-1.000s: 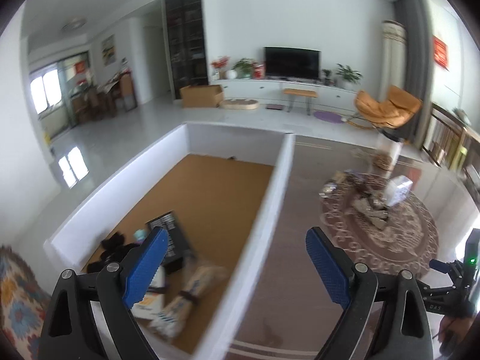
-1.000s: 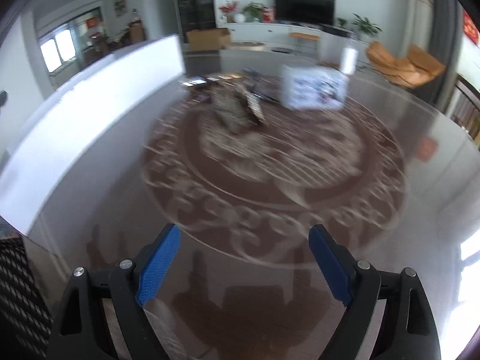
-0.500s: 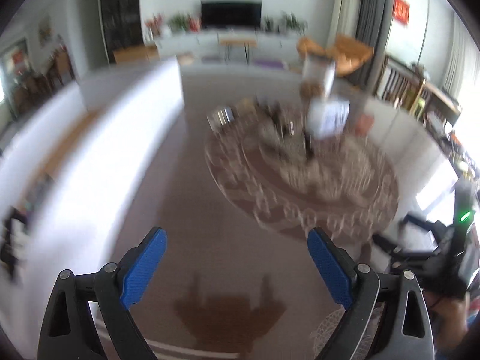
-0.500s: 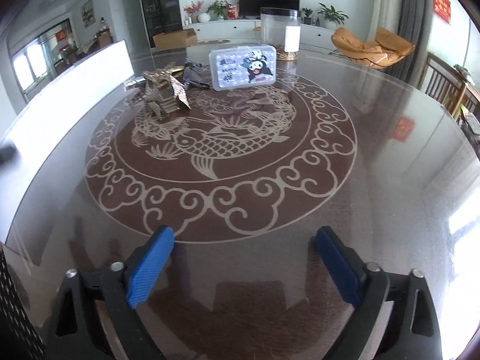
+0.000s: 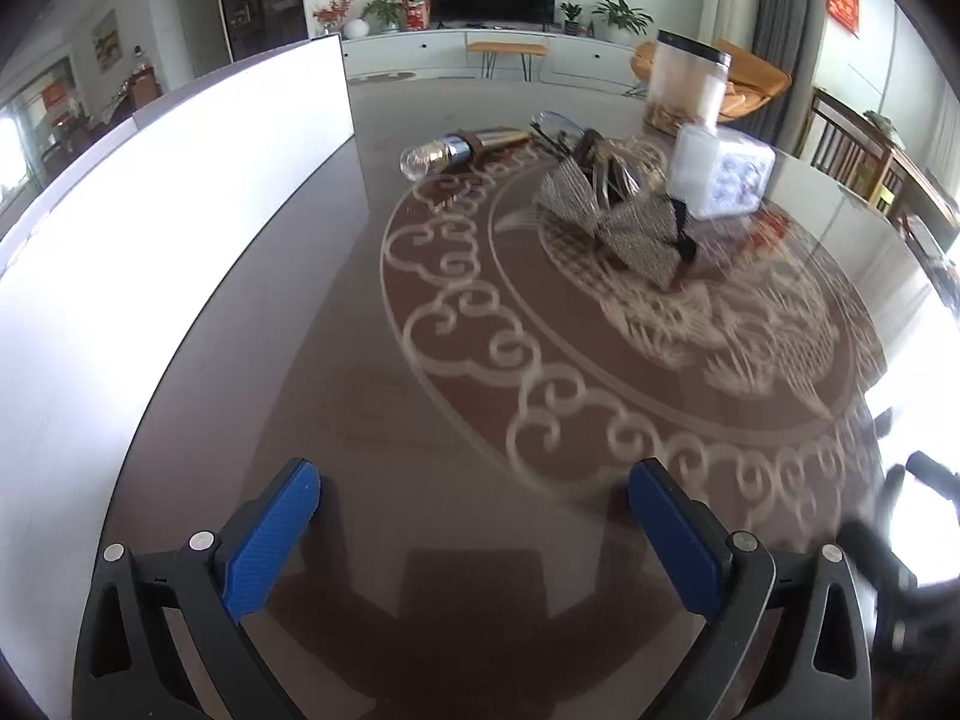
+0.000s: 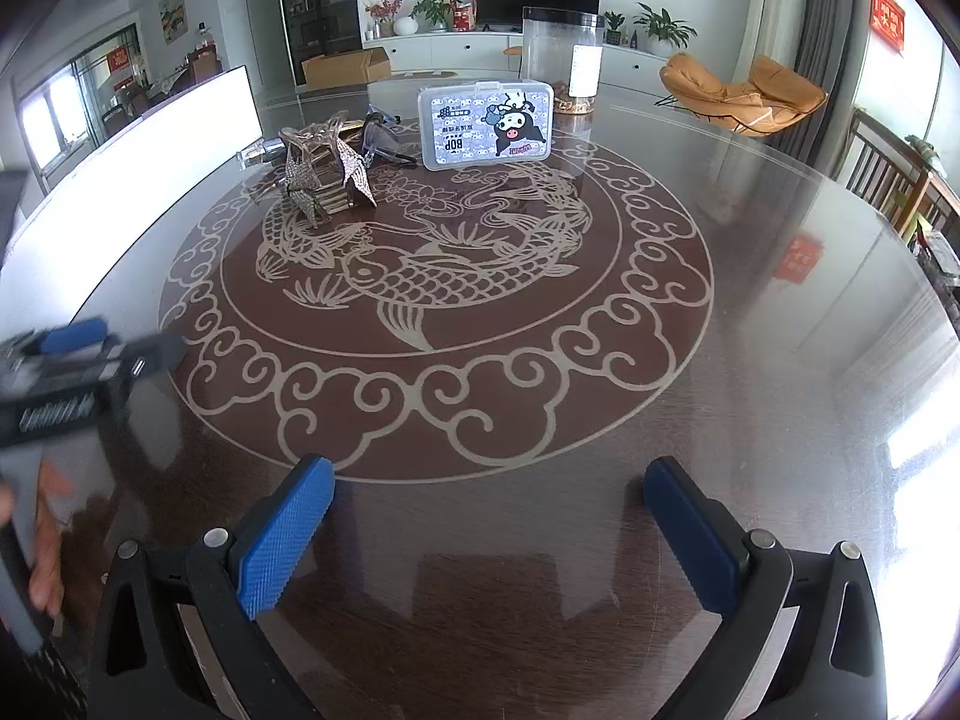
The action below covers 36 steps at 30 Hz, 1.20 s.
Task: Organize objects
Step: 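Withdraw both tools from the box back over the table, then grasp the rhinestone bow hair clip with the right tool while the left tool grasps the gold tube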
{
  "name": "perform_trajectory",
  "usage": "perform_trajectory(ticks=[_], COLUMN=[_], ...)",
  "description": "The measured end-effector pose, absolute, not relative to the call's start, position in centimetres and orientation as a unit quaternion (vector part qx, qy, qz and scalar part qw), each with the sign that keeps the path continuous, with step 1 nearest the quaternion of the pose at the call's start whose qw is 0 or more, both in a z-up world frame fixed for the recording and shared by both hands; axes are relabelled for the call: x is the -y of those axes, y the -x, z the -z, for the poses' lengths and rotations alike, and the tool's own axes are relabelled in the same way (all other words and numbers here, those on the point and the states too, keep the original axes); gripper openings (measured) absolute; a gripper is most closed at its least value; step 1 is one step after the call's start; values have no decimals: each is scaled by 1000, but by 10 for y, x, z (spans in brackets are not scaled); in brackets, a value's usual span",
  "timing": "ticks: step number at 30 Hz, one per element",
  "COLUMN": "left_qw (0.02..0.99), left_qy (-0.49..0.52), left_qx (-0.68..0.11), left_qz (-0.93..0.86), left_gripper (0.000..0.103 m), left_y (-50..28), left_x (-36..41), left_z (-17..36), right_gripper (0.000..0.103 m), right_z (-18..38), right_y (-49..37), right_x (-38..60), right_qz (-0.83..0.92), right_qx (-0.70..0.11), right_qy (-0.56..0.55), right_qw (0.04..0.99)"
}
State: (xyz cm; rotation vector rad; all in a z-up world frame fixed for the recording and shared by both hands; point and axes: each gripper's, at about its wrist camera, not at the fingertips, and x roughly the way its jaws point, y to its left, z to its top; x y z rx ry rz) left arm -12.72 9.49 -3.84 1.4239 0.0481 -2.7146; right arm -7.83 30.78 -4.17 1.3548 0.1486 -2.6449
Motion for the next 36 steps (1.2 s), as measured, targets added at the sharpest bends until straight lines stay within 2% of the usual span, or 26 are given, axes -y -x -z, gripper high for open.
perform_trajectory(ticks=[36], left_qw=[24], left_qy=[-457], left_qx=[-12], left_qz=[889], left_gripper=[103], left_y=[142], left_x=[-92], left_z=[38], right_gripper=[103], right_z=[41], right_y=[78], right_x=[-308], right_qz=[886], right_qx=[-49], right_qy=[-454], right_qw=[83])
